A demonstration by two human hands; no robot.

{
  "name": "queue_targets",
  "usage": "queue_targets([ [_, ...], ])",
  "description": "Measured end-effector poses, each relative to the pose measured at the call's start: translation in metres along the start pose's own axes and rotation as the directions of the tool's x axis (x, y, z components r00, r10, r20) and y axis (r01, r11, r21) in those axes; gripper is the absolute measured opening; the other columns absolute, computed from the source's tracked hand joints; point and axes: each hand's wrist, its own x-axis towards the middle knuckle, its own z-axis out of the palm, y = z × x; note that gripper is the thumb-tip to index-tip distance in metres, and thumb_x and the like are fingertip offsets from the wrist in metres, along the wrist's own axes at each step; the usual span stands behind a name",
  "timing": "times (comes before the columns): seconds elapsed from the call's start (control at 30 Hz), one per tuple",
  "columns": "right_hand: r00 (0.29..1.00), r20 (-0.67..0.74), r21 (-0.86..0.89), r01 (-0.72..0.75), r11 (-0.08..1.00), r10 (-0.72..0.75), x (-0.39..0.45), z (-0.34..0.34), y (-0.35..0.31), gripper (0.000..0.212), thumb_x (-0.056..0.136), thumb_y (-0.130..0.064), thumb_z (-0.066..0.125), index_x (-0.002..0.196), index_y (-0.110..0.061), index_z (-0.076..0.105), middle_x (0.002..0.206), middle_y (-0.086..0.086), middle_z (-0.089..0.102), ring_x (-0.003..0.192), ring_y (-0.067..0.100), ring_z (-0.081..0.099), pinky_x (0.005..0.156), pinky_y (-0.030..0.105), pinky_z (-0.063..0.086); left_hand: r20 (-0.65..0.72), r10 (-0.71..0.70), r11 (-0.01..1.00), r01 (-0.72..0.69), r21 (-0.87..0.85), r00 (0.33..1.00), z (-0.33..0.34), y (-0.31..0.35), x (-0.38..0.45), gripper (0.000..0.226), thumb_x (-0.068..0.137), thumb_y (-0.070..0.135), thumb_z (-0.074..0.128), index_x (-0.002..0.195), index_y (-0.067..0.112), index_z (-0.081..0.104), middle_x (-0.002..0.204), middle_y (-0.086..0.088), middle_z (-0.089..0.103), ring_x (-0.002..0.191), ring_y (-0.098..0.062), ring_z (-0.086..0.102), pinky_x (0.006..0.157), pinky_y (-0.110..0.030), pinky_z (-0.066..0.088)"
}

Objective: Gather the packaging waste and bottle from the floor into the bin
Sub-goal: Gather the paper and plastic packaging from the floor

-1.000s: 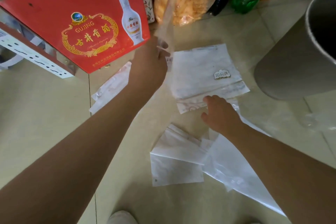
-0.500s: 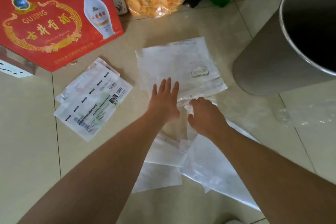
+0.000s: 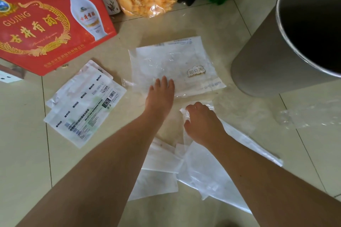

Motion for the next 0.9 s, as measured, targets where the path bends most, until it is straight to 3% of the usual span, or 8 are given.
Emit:
queue_targets([
  [0.07,1.000,-0.010,-0.012,0.005,1.000,-0.005,0.000,-0.001,0.001,0.031,0.091,-0.020,0.049,0.121,-0.013,0.054,0.118,0.008,0.057,0.104,0.026,0.057,0.090,0.038,0.047,-0.018,0.020,1.000,-0.020,0.009,1.000,-0.006,-0.002,0.000,0.062,0.093,-0.001,0.047,0.149,0.002,0.023,0.155,-0.022,0.028,0.139,-0.039,0.034,0.105,-0.045,0.042],
  [0.13,1.000,-0.016,-0.014,0.010,1.000,-0.010,0.001,-0.003,0.001,0.030,0.091,-0.018,0.049,0.119,-0.013,0.055,0.115,0.007,0.057,0.102,0.026,0.057,0.090,0.038,0.047,-0.048,0.033,0.999,-0.033,0.014,0.998,-0.015,-0.005,0.000,0.047,0.092,-0.001,0.044,0.138,0.001,0.038,0.135,-0.018,0.050,0.118,-0.035,0.054,0.085,-0.042,0.050],
  [0.2,0.999,-0.024,-0.018,0.022,1.000,-0.023,0.002,-0.006,-0.001,0.029,0.090,-0.018,0.049,0.118,-0.013,0.055,0.114,0.007,0.057,0.102,0.026,0.057,0.090,0.038,0.047,-0.089,0.040,0.999,-0.038,0.015,0.995,-0.029,-0.009,-0.003,0.032,0.092,-0.001,0.042,0.123,0.003,0.047,0.114,-0.015,0.060,0.101,-0.036,0.063,0.074,-0.042,0.049],
  [0.3,0.999,-0.030,-0.022,0.045,0.999,-0.045,0.003,-0.011,-0.004,0.028,0.092,-0.020,0.049,0.118,-0.013,0.055,0.113,0.006,0.057,0.102,0.026,0.057,0.089,0.039,0.047,-0.172,0.049,0.999,-0.046,0.019,0.984,-0.053,-0.020,-0.007,0.027,0.092,-0.001,0.040,0.117,0.003,0.050,0.105,-0.015,0.062,0.091,-0.039,0.065,0.066,-0.042,0.044],
  [0.63,0.976,-0.065,-0.074,0.202,0.977,-0.206,0.010,-0.022,-0.057,0.030,0.090,-0.020,0.049,0.118,-0.011,0.055,0.107,0.007,0.058,0.096,0.025,0.057,0.086,0.040,0.050,-0.327,0.022,0.978,-0.088,-0.187,0.945,-0.128,-0.062,-0.038,0.036,0.083,-0.003,0.038,0.112,0.011,0.055,0.095,-0.012,0.060,0.084,-0.034,0.059,0.064,-0.037,0.039],
  [0.9,0.883,0.004,-0.115,0.467,0.877,-0.470,0.026,0.013,-0.183,0.034,0.092,-0.023,0.052,0.123,-0.009,0.055,0.116,0.009,0.060,0.107,0.030,0.057,0.087,0.041,0.046,-0.375,-0.074,0.968,-0.025,-0.251,0.924,-0.136,-0.138,-0.079,0.035,0.083,-0.005,0.039,0.109,0.011,0.057,0.085,-0.006,0.051,0.087,-0.032,0.059,0.063,-0.033,0.032],
])
